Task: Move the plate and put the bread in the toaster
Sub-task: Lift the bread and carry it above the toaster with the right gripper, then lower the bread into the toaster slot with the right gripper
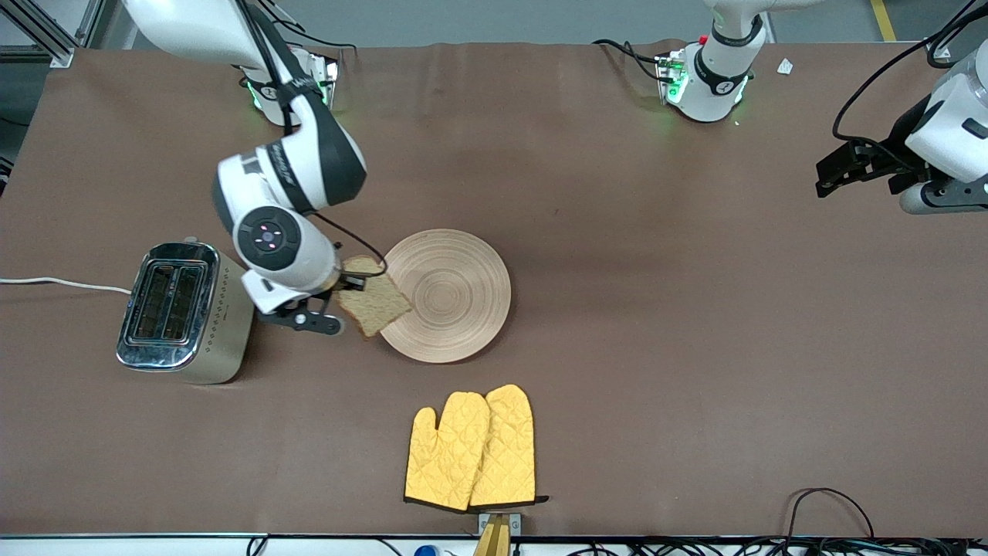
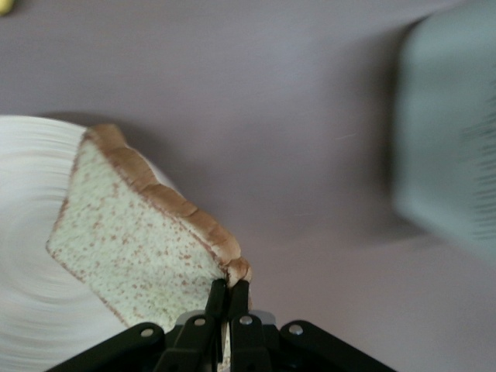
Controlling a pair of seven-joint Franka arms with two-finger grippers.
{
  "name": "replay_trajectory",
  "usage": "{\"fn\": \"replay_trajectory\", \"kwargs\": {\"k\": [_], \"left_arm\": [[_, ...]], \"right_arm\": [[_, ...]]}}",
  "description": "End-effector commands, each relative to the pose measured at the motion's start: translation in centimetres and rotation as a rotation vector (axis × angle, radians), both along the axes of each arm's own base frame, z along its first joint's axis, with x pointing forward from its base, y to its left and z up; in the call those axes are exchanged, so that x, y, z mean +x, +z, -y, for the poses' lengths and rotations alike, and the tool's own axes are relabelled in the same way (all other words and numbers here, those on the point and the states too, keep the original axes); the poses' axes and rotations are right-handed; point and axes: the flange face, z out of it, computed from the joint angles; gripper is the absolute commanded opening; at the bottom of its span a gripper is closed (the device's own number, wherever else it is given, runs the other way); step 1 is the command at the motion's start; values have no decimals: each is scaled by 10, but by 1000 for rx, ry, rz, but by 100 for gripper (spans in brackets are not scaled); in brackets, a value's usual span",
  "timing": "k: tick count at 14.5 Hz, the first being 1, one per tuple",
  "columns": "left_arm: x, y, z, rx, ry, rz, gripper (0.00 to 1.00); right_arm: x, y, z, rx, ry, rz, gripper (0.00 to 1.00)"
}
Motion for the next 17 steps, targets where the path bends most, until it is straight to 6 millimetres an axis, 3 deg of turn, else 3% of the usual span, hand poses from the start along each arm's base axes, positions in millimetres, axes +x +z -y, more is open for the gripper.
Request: {"fn": "replay_trajectory", "kwargs": {"k": [1, 3, 9, 14, 17], "left_arm": [[-7, 3, -2, 23, 8, 5, 100], [-8, 3, -1, 23, 6, 5, 100], [-10, 4, -1, 25, 2, -9, 100], [-9, 3, -2, 24, 4, -11, 100], [-8, 0, -1, 24, 2, -18, 100]], "right_arm": [[15, 26, 39, -146, 166, -58, 0], [23, 38, 71, -255, 228, -78, 0], [30, 45, 125, -498, 385, -214, 0], [41, 50, 185, -553, 446, -308, 0], [41, 40, 202, -568, 427, -333, 1]]}}
